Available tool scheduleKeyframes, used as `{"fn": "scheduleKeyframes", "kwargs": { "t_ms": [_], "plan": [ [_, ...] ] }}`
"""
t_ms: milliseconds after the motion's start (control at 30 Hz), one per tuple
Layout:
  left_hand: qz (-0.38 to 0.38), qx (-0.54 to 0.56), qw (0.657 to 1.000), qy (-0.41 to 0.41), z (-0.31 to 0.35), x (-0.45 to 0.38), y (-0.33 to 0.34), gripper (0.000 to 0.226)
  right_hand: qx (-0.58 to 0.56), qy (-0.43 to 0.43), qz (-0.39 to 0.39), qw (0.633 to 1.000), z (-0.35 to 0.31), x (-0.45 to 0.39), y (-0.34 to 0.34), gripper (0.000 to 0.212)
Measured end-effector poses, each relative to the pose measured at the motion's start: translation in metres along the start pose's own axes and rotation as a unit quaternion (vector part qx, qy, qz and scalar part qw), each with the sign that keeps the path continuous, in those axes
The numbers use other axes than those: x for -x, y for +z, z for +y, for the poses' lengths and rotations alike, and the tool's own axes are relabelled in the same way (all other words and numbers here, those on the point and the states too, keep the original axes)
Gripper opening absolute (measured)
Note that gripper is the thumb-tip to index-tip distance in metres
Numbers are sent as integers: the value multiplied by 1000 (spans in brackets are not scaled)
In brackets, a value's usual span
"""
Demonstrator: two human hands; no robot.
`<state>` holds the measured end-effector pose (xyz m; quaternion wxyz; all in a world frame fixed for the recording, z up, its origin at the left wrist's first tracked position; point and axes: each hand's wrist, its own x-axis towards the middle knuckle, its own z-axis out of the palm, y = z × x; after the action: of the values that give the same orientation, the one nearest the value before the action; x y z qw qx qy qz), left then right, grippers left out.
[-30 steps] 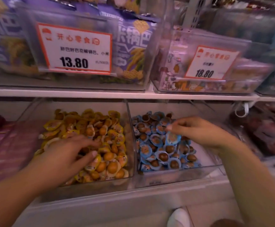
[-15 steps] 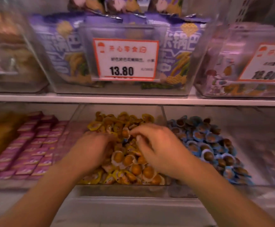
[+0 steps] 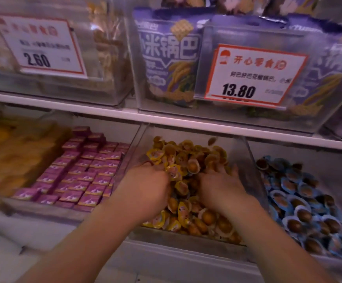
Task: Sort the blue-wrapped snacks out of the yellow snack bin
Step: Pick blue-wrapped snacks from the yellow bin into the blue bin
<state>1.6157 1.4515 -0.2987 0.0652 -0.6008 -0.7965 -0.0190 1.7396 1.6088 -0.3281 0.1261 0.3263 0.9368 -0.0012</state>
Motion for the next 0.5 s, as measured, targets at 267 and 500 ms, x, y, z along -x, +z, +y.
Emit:
{"fn": "scheduleKeyframes", "kwargs": {
  "t_ms": [267,500],
  "plan": [
    [-48,16,998,41,3,-1,13,43,-46,-89,93,991,-12,2,-7,37],
    [-132,27,991,18,3,-7,15,71,-127,-63,-68,988,-18,3,6,62]
  ]
}}
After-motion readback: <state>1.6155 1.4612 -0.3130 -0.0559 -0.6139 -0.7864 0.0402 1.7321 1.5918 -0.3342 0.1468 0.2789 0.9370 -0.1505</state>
